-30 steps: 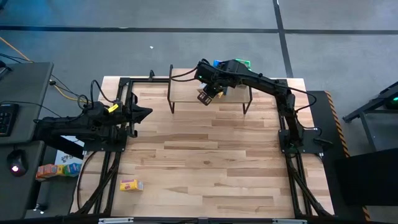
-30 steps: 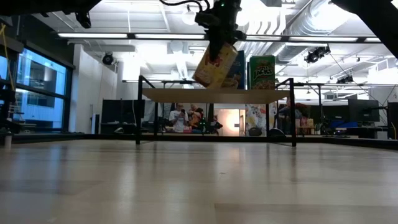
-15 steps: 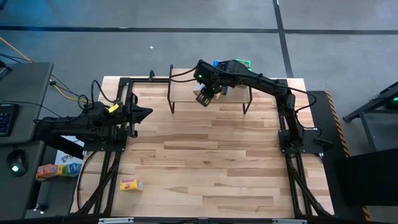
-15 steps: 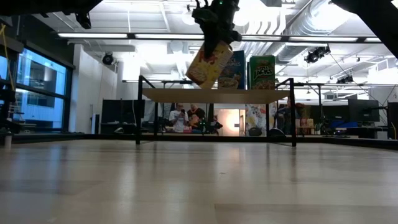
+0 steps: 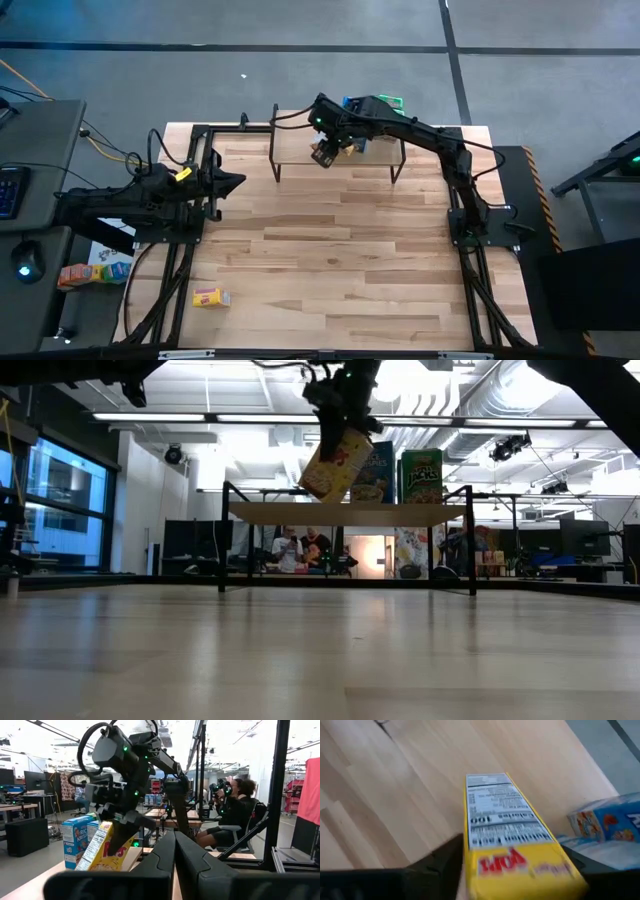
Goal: Stack cereal on shelf
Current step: Put the right yellow cereal box on the shelf
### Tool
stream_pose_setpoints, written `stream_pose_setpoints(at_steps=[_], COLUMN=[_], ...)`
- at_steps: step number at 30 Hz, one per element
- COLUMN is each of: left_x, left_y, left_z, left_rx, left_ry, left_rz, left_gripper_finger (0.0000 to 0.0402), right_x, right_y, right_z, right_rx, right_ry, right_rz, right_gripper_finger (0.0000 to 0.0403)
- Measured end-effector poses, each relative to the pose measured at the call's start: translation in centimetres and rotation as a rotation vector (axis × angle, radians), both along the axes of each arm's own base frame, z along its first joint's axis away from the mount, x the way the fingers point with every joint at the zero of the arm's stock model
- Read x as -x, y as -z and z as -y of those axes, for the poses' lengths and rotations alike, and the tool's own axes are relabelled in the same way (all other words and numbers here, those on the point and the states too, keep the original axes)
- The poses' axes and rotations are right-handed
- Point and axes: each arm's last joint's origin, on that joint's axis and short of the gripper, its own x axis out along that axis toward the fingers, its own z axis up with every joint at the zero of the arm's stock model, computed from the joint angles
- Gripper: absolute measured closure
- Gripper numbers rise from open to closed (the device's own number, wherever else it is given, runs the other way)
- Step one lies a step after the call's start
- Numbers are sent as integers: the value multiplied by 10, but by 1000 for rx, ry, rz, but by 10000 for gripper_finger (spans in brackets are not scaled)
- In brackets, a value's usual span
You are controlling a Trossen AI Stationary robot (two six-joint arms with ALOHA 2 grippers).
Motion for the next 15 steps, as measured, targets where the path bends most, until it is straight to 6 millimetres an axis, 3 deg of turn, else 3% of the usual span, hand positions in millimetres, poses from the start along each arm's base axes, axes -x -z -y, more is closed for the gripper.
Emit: stream_pose_setpoints(at_steps=[15], left_x=[0], left_y=[1], left_z=[-1], left_rx=[-2], left_ry=[-36], left_rz=[-7], left_gripper_finger=[401], right_x=[-19], right_y=[-1], right_z=[12], right_rx=[93], right_ry=[-108], right_rz=[131], right_gripper_finger=[198])
